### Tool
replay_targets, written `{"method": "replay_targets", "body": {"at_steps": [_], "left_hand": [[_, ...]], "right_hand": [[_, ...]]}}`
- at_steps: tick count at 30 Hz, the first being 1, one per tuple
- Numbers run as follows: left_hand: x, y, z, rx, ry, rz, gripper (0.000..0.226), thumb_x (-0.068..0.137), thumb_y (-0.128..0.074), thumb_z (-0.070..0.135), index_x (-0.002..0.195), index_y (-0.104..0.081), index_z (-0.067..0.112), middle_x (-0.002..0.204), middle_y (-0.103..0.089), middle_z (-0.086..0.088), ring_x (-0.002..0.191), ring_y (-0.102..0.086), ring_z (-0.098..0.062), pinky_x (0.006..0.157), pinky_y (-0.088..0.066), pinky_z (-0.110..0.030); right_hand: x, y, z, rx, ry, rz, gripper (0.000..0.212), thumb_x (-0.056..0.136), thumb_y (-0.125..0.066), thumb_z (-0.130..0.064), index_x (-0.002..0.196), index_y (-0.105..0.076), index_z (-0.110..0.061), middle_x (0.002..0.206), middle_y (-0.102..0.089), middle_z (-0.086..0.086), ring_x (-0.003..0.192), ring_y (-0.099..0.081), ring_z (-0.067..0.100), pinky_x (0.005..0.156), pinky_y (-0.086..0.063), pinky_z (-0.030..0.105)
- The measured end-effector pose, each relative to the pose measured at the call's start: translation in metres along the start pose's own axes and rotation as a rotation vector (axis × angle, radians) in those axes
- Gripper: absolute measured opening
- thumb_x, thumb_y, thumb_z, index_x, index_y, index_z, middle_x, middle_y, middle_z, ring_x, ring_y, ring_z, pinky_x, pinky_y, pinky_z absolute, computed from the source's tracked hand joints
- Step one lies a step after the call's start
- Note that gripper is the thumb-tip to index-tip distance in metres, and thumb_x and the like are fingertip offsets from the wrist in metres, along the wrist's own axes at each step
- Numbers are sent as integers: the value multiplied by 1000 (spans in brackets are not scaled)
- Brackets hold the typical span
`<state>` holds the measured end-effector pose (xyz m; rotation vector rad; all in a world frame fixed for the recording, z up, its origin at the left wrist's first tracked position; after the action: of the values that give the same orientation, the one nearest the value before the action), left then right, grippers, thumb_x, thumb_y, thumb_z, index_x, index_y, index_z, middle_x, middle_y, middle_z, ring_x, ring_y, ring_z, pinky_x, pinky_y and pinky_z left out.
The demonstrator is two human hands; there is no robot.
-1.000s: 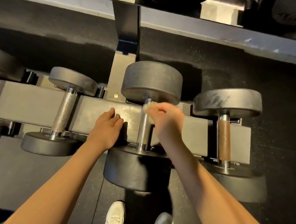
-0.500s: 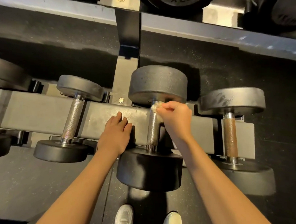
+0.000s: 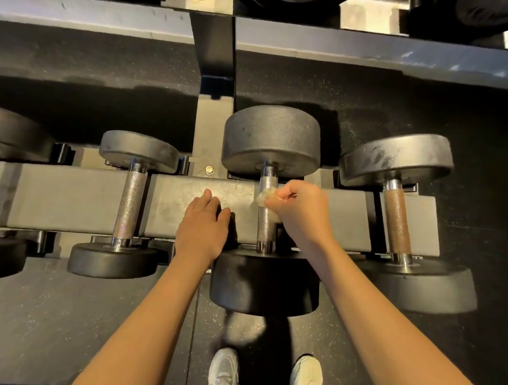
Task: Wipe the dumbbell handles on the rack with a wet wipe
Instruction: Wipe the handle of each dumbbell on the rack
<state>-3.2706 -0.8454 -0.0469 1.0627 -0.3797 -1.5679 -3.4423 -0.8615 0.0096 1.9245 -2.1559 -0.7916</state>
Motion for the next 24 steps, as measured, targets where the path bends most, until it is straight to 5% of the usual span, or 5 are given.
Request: {"method": "replay_targets", "body": {"at_steps": [4, 10, 14, 20, 24], "left_hand": [[1, 0, 0, 14, -9, -3, 42, 100, -36, 33, 128, -50, 6, 151, -31, -10, 138, -27, -26, 113, -27, -46], [-4, 4, 5, 55, -10, 21, 47, 101, -38, 32, 141, -40, 8, 158, -19, -3, 145, -15, -19, 115, -18, -38], [-2, 4, 4, 73, -14, 19, 48, 102, -37, 33, 144, -37, 10, 159, -18, -3, 145, -13, -19, 116, -17, -38], [-3, 4, 3, 102, -11, 7, 51, 102, -35, 35, 147, -32, 12, 159, -16, -3, 146, -11, -19, 117, -16, -38], [-2, 4, 3, 117, -15, 15, 50, 101, -35, 35, 146, -34, 13, 159, -17, -3, 145, -13, -20, 118, -17, -41]], "right_hand": [[-16, -5, 14, -171, -48, -205, 30, 75, -73, -2, 52, -68, -19, 69, -70, -2, 58, -63, 10, 61, -56, 32], [-4, -2, -17, -167, 132, 52, 38, 79, -64, 1, 45, -57, -13, 57, -51, -5, 63, -52, 5, 56, -35, 13], [12, -9, -24, -119, 139, 209, 11, 85, -64, -7, 87, -75, -5, 88, -60, 2, 80, -54, 11, 68, -39, 10], [-10, -7, -8, -358, 126, -25, 22, 82, -63, -3, 64, -71, -14, 78, -56, -2, 71, -53, 9, 63, -38, 18], [4, -5, -20, -201, 187, 123, 30, 79, -66, -2, 57, -67, -22, 72, -55, -1, 68, -50, 7, 61, -36, 14]]}}
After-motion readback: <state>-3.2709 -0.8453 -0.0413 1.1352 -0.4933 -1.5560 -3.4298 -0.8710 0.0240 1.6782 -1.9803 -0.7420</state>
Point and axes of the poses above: each hand's wrist, its own x-axis towards the middle knuckle, its own y-axis out of the back of the hand, z = x × y, the point moved 4 cm from there along x, towards the middle knuckle
